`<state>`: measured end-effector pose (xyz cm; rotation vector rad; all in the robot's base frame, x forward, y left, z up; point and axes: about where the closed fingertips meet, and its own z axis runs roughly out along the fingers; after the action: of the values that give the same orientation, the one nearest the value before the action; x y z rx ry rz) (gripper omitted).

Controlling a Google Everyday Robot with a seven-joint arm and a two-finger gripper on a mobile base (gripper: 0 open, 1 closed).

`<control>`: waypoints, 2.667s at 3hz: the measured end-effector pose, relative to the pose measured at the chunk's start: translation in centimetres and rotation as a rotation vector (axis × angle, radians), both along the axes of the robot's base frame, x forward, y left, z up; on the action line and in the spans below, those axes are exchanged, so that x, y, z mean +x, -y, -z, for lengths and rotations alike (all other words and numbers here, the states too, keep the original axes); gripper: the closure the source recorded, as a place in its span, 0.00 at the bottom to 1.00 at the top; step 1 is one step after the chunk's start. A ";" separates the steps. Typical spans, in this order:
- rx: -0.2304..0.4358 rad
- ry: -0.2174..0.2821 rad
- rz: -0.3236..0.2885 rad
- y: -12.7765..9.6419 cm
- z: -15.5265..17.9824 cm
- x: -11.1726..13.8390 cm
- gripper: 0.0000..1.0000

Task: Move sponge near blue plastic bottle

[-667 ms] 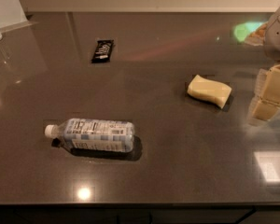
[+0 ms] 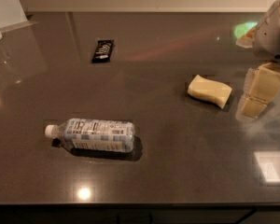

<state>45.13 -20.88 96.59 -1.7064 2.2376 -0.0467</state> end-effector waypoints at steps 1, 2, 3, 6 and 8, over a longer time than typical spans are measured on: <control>0.043 -0.011 0.029 -0.3 2.0 1.9 0.00; 0.080 -0.007 0.081 0.0 4.4 3.7 0.00; 0.106 -0.001 0.118 0.2 6.3 5.6 0.00; 0.137 -0.044 0.151 0.2 11.2 9.7 0.00; 0.129 -0.054 0.149 0.3 12.5 10.3 0.38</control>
Offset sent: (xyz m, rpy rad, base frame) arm 0.0632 -0.0062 -0.0737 0.1311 -0.0083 -0.1598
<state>55.45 -21.15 84.13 -1.4902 2.3479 0.1078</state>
